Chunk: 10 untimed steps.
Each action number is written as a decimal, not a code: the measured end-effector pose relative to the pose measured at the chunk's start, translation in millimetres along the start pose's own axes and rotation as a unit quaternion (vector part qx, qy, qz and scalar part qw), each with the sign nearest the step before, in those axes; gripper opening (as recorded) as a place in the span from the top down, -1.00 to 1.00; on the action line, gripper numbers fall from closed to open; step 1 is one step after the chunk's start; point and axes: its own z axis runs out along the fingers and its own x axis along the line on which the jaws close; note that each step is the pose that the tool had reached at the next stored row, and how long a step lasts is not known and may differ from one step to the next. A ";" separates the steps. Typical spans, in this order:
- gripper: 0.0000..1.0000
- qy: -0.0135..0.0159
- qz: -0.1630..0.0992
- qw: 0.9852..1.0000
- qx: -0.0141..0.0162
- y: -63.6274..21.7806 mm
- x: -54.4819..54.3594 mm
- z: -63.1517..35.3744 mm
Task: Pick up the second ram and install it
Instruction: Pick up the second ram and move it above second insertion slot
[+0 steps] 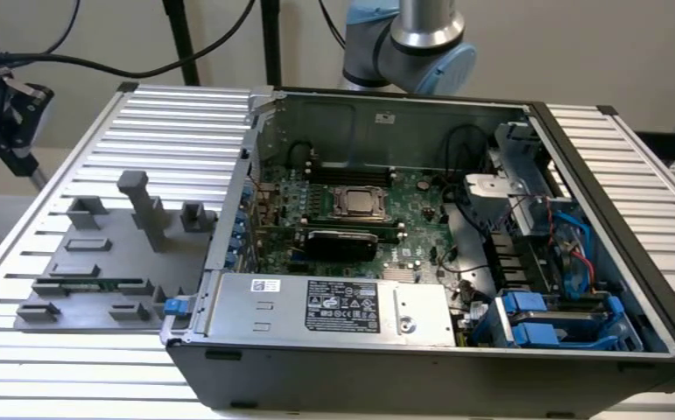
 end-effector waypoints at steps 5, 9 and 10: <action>0.79 0.002 -0.045 0.999 -0.001 -0.1 0.0 2.0; 0.79 0.004 -0.082 0.997 -0.002 -0.2 0.1 3.5; 0.79 0.004 -0.091 0.996 -0.002 -0.2 0.1 3.9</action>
